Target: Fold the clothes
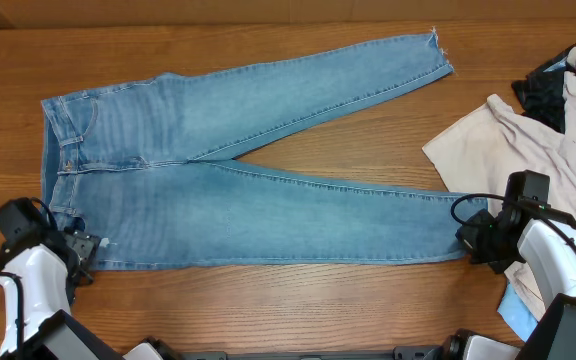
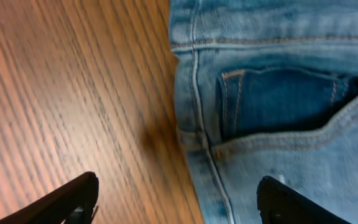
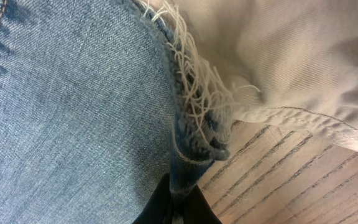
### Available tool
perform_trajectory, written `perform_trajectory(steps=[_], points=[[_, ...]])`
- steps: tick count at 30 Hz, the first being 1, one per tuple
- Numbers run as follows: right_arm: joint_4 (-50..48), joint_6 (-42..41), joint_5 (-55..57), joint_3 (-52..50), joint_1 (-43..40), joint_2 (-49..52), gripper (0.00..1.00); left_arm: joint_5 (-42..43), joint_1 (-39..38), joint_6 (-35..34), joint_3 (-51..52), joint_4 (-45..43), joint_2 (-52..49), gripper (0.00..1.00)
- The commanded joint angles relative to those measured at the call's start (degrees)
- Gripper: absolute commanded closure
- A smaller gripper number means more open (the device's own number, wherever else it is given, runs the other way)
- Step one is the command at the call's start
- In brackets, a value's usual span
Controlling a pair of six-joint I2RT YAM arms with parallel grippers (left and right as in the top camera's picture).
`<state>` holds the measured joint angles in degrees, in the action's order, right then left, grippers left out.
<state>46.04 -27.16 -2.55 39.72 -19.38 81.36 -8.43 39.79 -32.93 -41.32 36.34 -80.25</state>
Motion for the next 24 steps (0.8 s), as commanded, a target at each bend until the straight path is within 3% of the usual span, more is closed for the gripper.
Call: perform_trajectory(steps=[1,9,22,24], points=[[-0.22,0.63,0.70,-0.24,-0.20,-1.01,0.96,-2.12,0.44,-1.84,1.99,-3.80,0.85,0.18],[-0.22,0.63,-0.11,-0.24,-0.20,-1.01,0.96,-3.15,0.44,-1.84,3.06,-9.75,0.70,0.34],[-0.22,0.63,-0.11,-0.24,-0.20,-1.01,0.96,-4.63,0.42,-1.70,3.30,-14.38,-6.69,0.36],[-0.22,0.63,-0.13,-0.24,-0.20,-1.01,0.96,-4.57,0.42,-0.66,3.30,-15.34,-7.52,0.41]])
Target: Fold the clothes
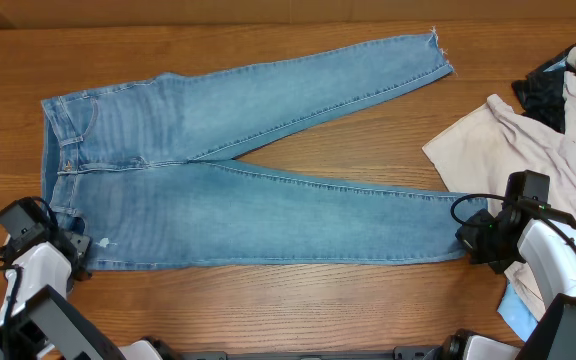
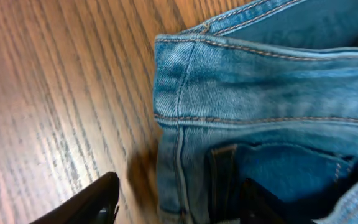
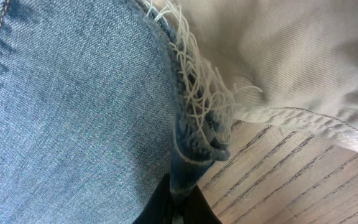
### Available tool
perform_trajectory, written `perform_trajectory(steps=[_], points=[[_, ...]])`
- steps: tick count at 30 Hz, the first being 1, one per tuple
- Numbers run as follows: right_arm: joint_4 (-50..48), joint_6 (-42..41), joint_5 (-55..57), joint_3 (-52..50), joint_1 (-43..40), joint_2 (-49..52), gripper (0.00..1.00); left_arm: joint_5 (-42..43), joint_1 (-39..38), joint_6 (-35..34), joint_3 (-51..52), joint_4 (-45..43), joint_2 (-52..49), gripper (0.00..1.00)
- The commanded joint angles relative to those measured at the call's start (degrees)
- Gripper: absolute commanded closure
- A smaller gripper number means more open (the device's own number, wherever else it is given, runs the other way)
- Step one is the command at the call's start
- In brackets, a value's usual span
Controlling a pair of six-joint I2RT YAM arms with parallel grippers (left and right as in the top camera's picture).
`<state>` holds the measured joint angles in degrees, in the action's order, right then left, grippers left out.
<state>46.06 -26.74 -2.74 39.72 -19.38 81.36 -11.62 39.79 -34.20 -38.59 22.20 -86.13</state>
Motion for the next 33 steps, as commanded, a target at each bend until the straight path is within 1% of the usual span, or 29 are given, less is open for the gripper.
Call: perform_trajectory(steps=[1,2,3,4,5,7,9,10,13,16,20,25,29,33], points=[[-0.26,0.22,0.07,-0.24,-0.20,-1.01,0.96,-0.87,0.42,1.29,0.57,-1.60,-1.88,0.56],[-0.26,0.22,0.07,-0.24,-0.20,-1.01,0.96,-0.57,0.42,1.51,0.57,-1.70,-1.88,0.65],[-0.26,0.22,0.09,-0.24,-0.20,-1.01,0.96,-0.50,0.42,1.73,0.57,-1.70,-1.88,0.76],[-0.26,0.22,0.09,-0.24,-0.20,-1.01,0.96,-0.31,0.42,2.10,0.55,-1.68,-1.88,0.92],[-0.26,0.22,0.07,-0.24,-0.20,-1.01,0.96,-0.04,0.42,2.12,0.55,-1.49,-1.88,0.96],[-0.26,0.24,-0.09,-0.22,-0.20,-1.01,0.96,2.23,0.42,3.13,0.15,-0.20,-1.66,0.96],[-0.24,1.64,-0.94,0.02,-0.20,-1.01,0.96,3.58,0.44,3.32,-1.20,3.32,-0.90,0.96],[0.02,2.84,-1.51,0.52,-0.20,-1.01,0.96,3.91,0.44,3.30,-2.54,6.43,-0.07,0.96],[2.58,2.99,-1.77,3.41,-0.20,-1.38,0.96,5.18,0.44,3.32,-7.43,16.41,3.65,0.96],[5.90,3.02,-2.71,7.48,-0.20,-2.58,0.96,7.78,0.44,3.34,-13.05,25.24,9.22,0.96],[10.23,3.02,-3.58,12.94,-0.20,-5.77,0.96,8.90,0.42,4.26,-20.26,34.45,17.77,0.96],[15.61,3.06,-3.54,18.32,-0.20,-10.23,0.96,4.44,0.42,5.49,-25.62,39.69,27.71,0.96],[20.61,3.23,-3.34,21.40,-0.31,-13.66,0.96,3.28,0.44,5.51,-26.49,42.62,34.07,0.96],[25.38,4.35,-3.32,23.67,-0.33,-17.57,0.96,0.98,0.42,5.51,-26.84,47.30,37.86,0.96]])
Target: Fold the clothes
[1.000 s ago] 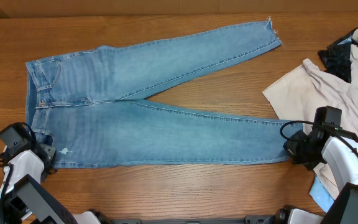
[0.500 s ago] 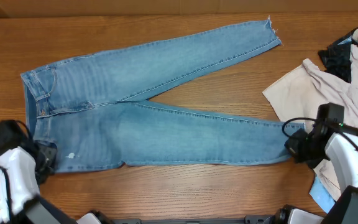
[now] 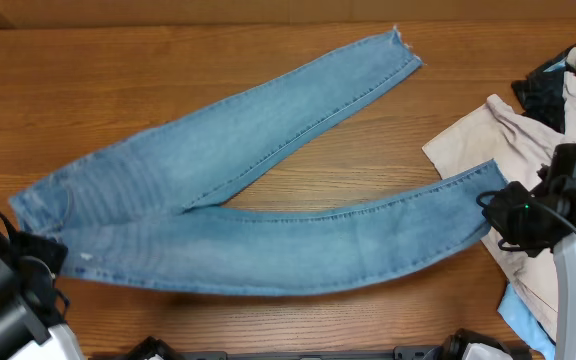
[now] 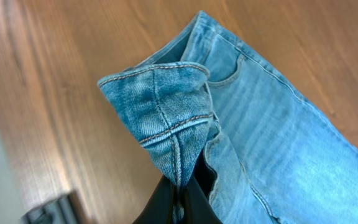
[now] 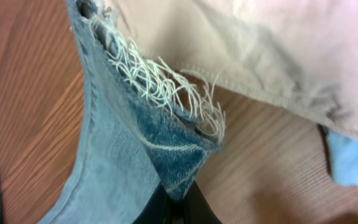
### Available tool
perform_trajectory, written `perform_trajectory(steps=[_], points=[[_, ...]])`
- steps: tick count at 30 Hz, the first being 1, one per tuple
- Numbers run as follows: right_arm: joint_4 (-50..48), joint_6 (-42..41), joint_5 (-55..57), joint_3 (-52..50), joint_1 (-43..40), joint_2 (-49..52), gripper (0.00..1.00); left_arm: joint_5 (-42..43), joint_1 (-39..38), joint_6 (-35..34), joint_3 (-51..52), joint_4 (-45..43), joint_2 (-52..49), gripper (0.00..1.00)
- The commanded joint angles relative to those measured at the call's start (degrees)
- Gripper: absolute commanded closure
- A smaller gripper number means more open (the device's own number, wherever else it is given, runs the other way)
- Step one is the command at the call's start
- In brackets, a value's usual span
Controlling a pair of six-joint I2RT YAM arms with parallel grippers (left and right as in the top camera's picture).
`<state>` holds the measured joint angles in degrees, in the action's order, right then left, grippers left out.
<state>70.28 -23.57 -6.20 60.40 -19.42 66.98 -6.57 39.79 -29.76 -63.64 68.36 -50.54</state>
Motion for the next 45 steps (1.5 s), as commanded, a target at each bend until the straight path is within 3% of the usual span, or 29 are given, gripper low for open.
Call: perform_trajectory(steps=[1,6,11,22,29,35,45], points=[[1.97,1.31,0.13,3.45,-0.28,-4.15,0.96,-4.66,0.42,1.07,-1.79,1.92,2.71,0.96],[4.09,4.26,0.07,6.78,-0.26,-6.58,0.96,-5.81,0.26,1.03,-1.79,2.89,3.17,0.96],[3.93,5.44,0.04,11.87,-0.26,-2.69,0.95,-8.59,0.26,-0.52,-1.77,1.27,0.22,0.96],[10.03,9.05,-1.20,33.40,2.67,24.61,0.95,-5.64,0.26,-0.48,-1.75,-10.21,-13.94,0.96],[10.40,9.03,-0.79,44.89,9.27,38.71,0.95,-2.86,0.26,-0.48,-1.75,-19.43,-23.08,0.96],[4.26,8.59,0.28,51.19,14.14,47.74,0.95,-2.43,0.26,-0.46,-1.75,-26.71,-30.77,0.96],[-10.75,8.59,-0.33,51.34,15.56,52.94,0.93,-2.36,0.26,-0.44,-1.75,-34.62,-37.70,0.96]])
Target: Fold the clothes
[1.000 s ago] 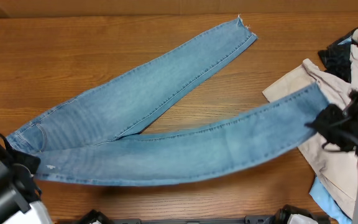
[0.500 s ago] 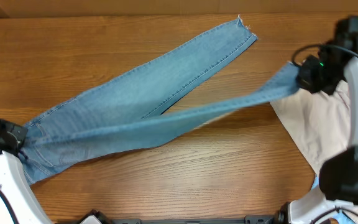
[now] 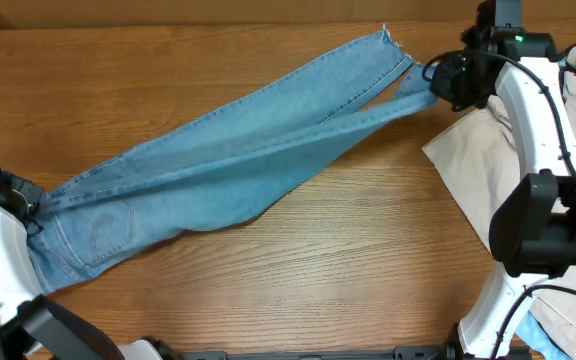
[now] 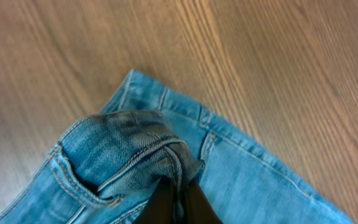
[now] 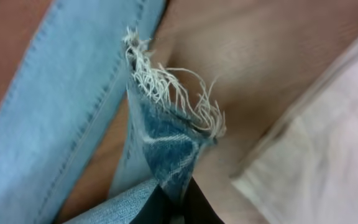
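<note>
The light blue jeans [image 3: 218,160] lie folded lengthwise in a long diagonal band, one leg laid over the other, a back pocket showing near the waist at lower left. My left gripper [image 3: 30,205] is shut on the waistband [image 4: 129,155] at the left edge of the table. My right gripper [image 3: 438,85] is shut on the frayed hem [image 5: 173,112] of the upper leg at the far right, held just off the wood beside the other leg's hem [image 3: 388,45].
A beige garment [image 3: 478,160] lies spread at the right, with more pale and dark clothes [image 3: 573,80] heaped behind it at the right edge. A bit of light blue cloth [image 3: 543,335] shows at the bottom right.
My right gripper has carried its hem from the table's right middle up to the far right by the other hem. My left gripper moved up with the waistband. One leg now covers the other.
The jeans first lay flat and spread, my right gripper shut on the near leg's hem and my left open at the waist corner. The left then shut on the waistband. Both ends were raised, and now the jeans are folded in half lengthwise.
</note>
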### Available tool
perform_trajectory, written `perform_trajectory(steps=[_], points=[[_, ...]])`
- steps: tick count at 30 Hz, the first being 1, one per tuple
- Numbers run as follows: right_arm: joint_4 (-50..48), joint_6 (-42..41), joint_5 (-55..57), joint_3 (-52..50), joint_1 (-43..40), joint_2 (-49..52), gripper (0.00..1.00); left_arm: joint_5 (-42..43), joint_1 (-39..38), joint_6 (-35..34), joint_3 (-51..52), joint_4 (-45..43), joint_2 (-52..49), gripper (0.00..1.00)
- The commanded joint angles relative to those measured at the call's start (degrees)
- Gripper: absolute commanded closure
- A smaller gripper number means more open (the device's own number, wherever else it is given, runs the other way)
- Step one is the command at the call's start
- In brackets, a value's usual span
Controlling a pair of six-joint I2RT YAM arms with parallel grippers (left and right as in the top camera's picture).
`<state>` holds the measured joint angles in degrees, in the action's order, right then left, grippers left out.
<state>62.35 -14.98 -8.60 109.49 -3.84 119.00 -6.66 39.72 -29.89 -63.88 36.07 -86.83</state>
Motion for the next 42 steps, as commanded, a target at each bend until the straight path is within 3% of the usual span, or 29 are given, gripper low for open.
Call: perform_trajectory(steps=[1,11,42], points=[[-4.98,0.00,2.08,2.23,0.46,1.49,0.93,-2.29,0.31,-0.31,-1.51,-3.67,-1.92,0.96],[-13.09,-0.02,4.02,2.23,3.69,5.38,0.92,-2.25,-0.63,0.13,-1.51,-12.52,-2.40,0.96],[-23.34,-1.57,5.09,2.23,6.03,11.39,0.92,-4.72,-1.25,1.62,-1.49,-14.58,-9.44,0.95]])
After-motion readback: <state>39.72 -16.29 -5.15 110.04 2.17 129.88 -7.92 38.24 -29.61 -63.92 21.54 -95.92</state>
